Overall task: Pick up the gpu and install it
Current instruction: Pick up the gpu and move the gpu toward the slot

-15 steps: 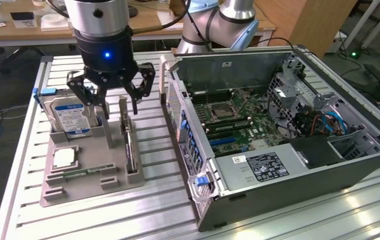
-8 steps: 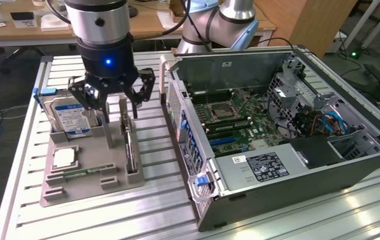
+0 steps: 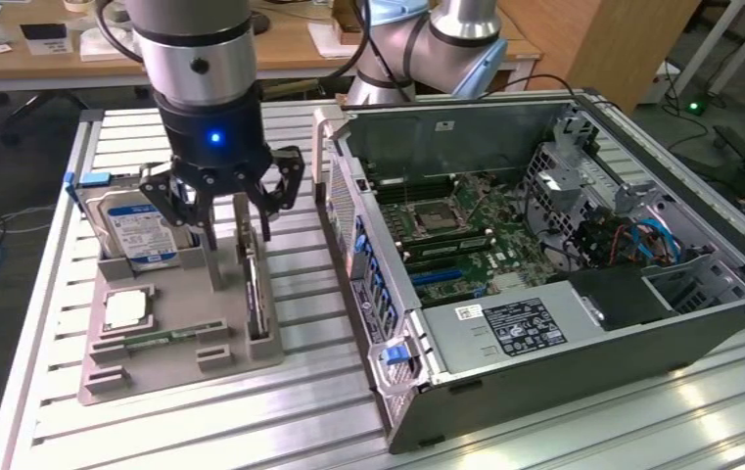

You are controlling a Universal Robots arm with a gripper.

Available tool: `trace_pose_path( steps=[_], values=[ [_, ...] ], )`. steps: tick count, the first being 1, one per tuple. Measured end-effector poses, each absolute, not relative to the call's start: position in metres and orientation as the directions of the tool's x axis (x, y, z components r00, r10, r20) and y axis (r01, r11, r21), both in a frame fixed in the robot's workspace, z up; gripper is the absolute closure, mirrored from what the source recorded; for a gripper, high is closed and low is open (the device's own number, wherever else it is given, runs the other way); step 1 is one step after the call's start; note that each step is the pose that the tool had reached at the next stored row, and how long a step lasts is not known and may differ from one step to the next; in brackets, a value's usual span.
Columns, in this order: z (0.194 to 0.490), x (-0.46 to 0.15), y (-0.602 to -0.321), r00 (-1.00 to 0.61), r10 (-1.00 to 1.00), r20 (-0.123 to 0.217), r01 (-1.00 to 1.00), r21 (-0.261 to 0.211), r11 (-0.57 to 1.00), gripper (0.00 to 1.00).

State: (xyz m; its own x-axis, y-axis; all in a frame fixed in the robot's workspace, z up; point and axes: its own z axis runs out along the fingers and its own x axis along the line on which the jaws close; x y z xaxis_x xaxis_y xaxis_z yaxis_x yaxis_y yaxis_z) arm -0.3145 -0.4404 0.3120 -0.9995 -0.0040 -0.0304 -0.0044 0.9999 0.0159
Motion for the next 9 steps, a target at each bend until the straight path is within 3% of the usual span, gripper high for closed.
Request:
trace_pose_path(
  steps=[9],
  values=[
    [0.296, -0.313, -0.441, -1.000, -0.004, -0.030, -0.004, 0.016, 1.000, 0.41]
  ],
)
